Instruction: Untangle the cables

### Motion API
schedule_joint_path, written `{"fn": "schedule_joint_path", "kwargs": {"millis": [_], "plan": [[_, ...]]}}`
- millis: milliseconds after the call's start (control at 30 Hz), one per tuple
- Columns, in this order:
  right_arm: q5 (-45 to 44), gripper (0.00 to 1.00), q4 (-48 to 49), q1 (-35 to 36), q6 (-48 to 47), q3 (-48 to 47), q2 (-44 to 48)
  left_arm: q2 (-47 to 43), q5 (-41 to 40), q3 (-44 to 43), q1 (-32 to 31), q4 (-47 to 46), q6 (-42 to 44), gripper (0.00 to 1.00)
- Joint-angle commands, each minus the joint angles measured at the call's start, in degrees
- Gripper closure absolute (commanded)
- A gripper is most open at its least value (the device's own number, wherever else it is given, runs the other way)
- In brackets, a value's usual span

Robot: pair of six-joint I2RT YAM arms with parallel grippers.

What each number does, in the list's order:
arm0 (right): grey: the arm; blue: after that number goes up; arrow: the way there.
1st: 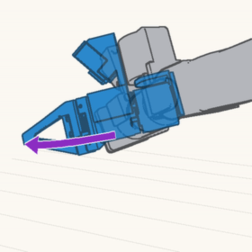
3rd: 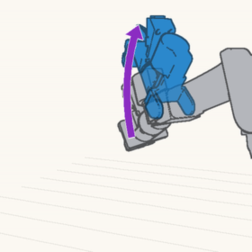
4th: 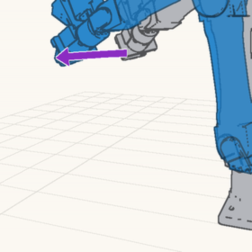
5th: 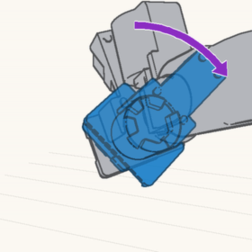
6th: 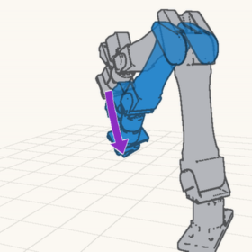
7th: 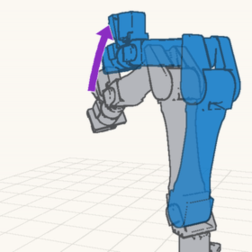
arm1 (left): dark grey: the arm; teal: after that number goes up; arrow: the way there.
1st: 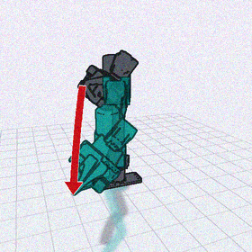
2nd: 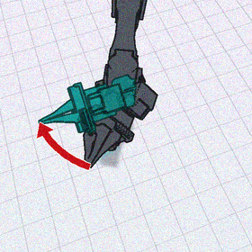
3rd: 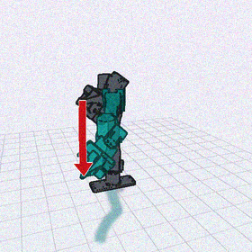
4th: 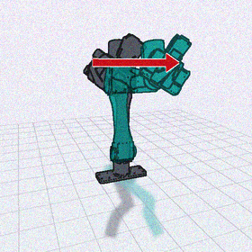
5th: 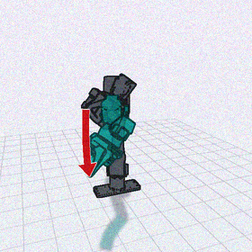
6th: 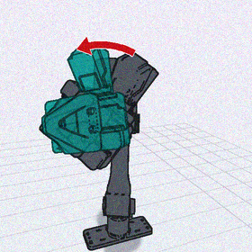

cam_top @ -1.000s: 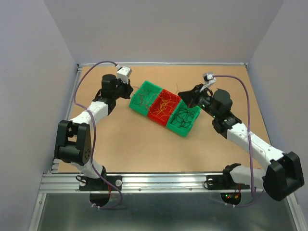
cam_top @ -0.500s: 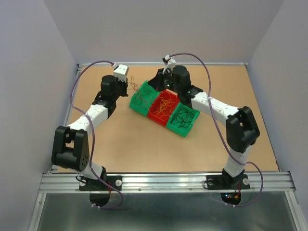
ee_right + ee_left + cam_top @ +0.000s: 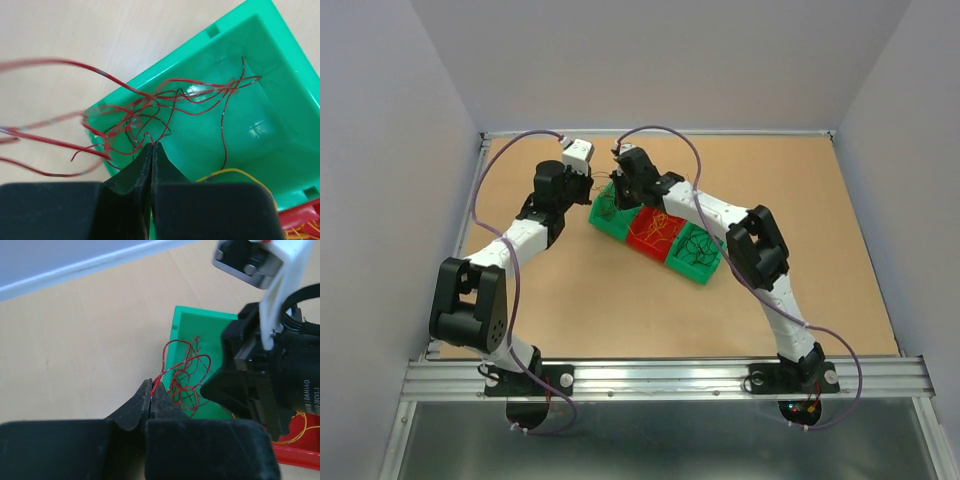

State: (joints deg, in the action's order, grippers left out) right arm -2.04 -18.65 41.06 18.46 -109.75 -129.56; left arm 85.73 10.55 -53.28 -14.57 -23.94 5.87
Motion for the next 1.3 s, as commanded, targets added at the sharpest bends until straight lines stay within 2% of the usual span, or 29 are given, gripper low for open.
{"fn": "schedule_joint_path", "kwargs": {"millis": [0, 67, 100, 167, 200, 233, 400, 433, 467, 533, 767, 867, 1000, 1133, 1200, 1267], "plan": [[-4.01, 0.96, -12.00, 1.13, -2.90, -9.33, -3.95, 2.94, 0.36, -2.62, -2.04, -0.23, 2.21, 1.00], [-5.85, 0.86, -11.84, 1.13, -2.73, -8.73, -2.38, 4.00, -1.14, -3.15, -3.45, 0.12, 2.66, 1.00], [-6.39, 0.77, -11.84, 1.13, -2.55, -8.29, -1.58, 4.26, -1.40, -3.32, -3.62, 0.13, 2.66, 1.00], [-6.83, 0.70, -10.45, 1.13, -2.02, -5.14, 1.05, 4.70, -1.58, -3.59, -3.71, 0.21, 2.48, 1.00], [-7.96, 0.58, -7.83, 1.22, -1.85, -3.47, 2.63, 5.05, -1.49, -3.85, -3.71, 0.39, 2.39, 1.00], [-8.76, 0.54, -6.23, 1.30, -1.24, -1.36, 6.65, 5.23, -1.41, -4.03, -3.71, 0.39, 2.39, 1.00], [-11.58, 0.48, 3.70, 1.57, 0.79, 19.54, 22.74, 7.08, -1.05, -6.57, -4.24, 2.49, 2.57, 1.00], [-11.84, 0.45, 6.41, 1.48, 1.05, 22.10, 27.99, 7.43, -1.84, -7.19, -4.50, 3.02, 2.83, 1.00], [-12.63, 0.39, 7.39, 1.48, 1.14, 24.30, 30.22, 7.52, -2.45, -8.06, -4.59, 3.55, 3.09, 1.00], [-13.94, 0.35, 8.89, 1.48, 1.40, 29.93, 34.09, 7.43, -2.98, -8.86, -5.03, 4.43, 3.10, 1.00], [-19.31, 0.35, 12.93, 1.48, 2.98, 41.89, 47.36, 8.74, -8.08, -11.58, -9.60, 8.29, 5.82, 1.00], [-21.33, 0.36, 16.10, 1.57, 3.86, 48.74, 55.09, 14.18, -6.95, -17.35, -11.18, 13.29, 5.73, 1.00], [-23.09, 0.37, 18.21, 1.48, 4.57, 55.78, 65.38, 29.70, -2.11, -27.02, -11.53, 28.03, 6.17, 1.00], [-25.11, 0.37, 18.21, 1.39, 4.04, 59.65, 71.80, 36.59, -4.46, -32.14, -11.80, 33.60, 6.87, 1.00], [-25.72, 0.36, 18.21, 1.48, 3.78, 60.79, 72.69, 35.39, -5.79, -31.72, -11.89, 33.01, 6.79, 0.99], [-25.64, 0.36, 18.13, 1.31, 3.60, 61.06, 73.48, 31.45, -6.76, -29.01, -11.80, 30.29, 6.70, 0.93]]}}
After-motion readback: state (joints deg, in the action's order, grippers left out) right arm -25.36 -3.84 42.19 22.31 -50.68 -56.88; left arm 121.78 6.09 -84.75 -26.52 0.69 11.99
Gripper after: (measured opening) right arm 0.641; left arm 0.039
